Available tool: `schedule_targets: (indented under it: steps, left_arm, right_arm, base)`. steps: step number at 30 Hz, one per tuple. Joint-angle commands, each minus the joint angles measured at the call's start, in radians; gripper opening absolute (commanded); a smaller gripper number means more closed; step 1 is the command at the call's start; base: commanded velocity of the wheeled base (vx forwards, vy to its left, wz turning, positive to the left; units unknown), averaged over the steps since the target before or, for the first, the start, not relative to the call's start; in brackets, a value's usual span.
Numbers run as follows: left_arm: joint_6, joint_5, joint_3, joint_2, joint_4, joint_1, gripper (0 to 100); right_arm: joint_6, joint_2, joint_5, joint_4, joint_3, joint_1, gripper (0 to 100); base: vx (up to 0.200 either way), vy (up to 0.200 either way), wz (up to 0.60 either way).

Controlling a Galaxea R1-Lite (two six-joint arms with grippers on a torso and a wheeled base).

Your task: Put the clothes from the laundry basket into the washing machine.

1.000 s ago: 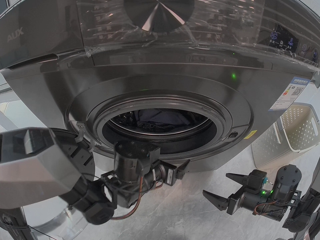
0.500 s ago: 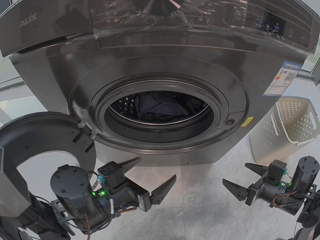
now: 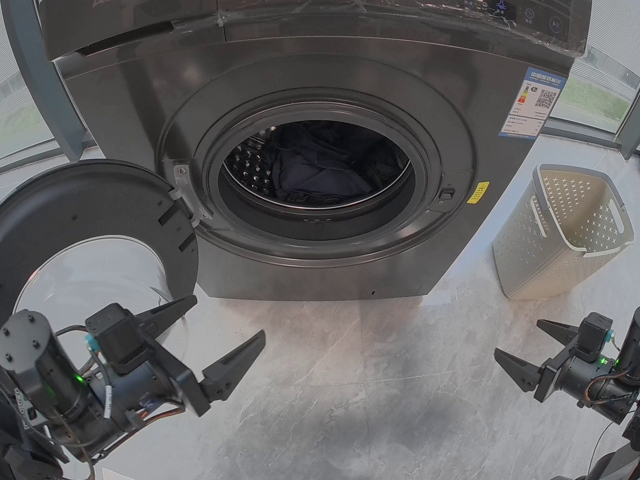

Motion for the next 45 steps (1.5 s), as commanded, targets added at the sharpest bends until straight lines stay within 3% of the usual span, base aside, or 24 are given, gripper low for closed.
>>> schedule_targets:
  steps: [1, 5, 11, 17, 21, 26, 30, 34, 35, 36, 40, 42, 45]
  left_arm:
    - [0.016, 0.004, 0.096, -0.227, 0.059, 0.027, 100]
    - [0.035, 0.004, 0.133, -0.305, 0.106, 0.073, 100]
    - [0.035, 0.003, 0.174, -0.466, 0.200, 0.090, 100]
    - [0.036, -0.009, 0.174, -0.615, 0.378, 0.170, 100]
    - [0.024, -0.005, 0.176, -0.684, 0.455, 0.185, 100]
    - [0.022, -0.012, 0.176, -0.897, 0.669, 0.282, 100]
    - [0.004, -0.014, 0.176, -1.049, 0.830, 0.371, 100]
    - [-0.001, -0.068, 0.176, -1.233, 0.982, 0.474, 100]
    - [0.001, -0.112, 0.176, -1.314, 1.044, 0.532, 100]
    - [0.009, -0.129, 0.176, -1.341, 1.085, 0.552, 100]
    - [0.013, -0.094, 0.176, -1.331, 1.145, 0.584, 100]
    - [0.015, -0.097, 0.176, -1.331, 1.146, 0.639, 100]
    - [0.013, -0.098, 0.176, -1.333, 1.146, 0.662, 100]
  right_arm:
    - [0.005, -0.210, 0.006, 0.151, 0.017, -0.090, 100]
    - [-0.002, -0.314, 0.004, 0.249, 0.017, -0.101, 100]
    - [0.001, -0.517, 0.004, 0.418, 0.017, -0.181, 100]
    - [-0.011, -0.744, 0.009, 0.603, -0.014, -0.219, 100]
    - [-0.011, -0.816, 0.012, 0.645, -0.009, -0.261, 100]
    - [-0.009, -0.977, 0.009, 0.744, -0.005, -0.337, 100]
    - [-0.002, -1.110, 0.015, 0.856, 0.015, -0.379, 100]
    - [0.003, -1.290, 0.024, 1.033, 0.015, -0.413, 100]
    - [0.003, -1.330, 0.059, 1.076, -0.003, -0.462, 100]
    - [0.003, -1.330, 0.066, 1.071, -0.003, -0.466, 100]
    - [-0.012, -1.330, -0.033, 1.083, 0.005, -0.466, 100]
    - [-0.012, -1.330, -0.025, 1.082, 0.005, -0.465, 100]
    - [-0.017, -1.330, -0.016, 1.082, 0.006, -0.463, 100]
  base:
    - [-0.200, 0.000, 0.00]
    - [-0.150, 0.000, 0.00]
    - [-0.133, 0.000, 0.00]
    - [-0.100, 0.000, 0.00]
    - [-0.100, 0.000, 0.00]
    - [-0.120, 0.000, 0.00]
    - [0.000, 0.000, 0.00]
    - [0.000, 0.000, 0.00]
    - [0.000, 0.000, 0.00]
    - [0.000, 0.000, 0.00]
    - [0.000, 0.000, 0.00]
    - [0.000, 0.000, 0.00]
    - [0.000, 0.000, 0.00]
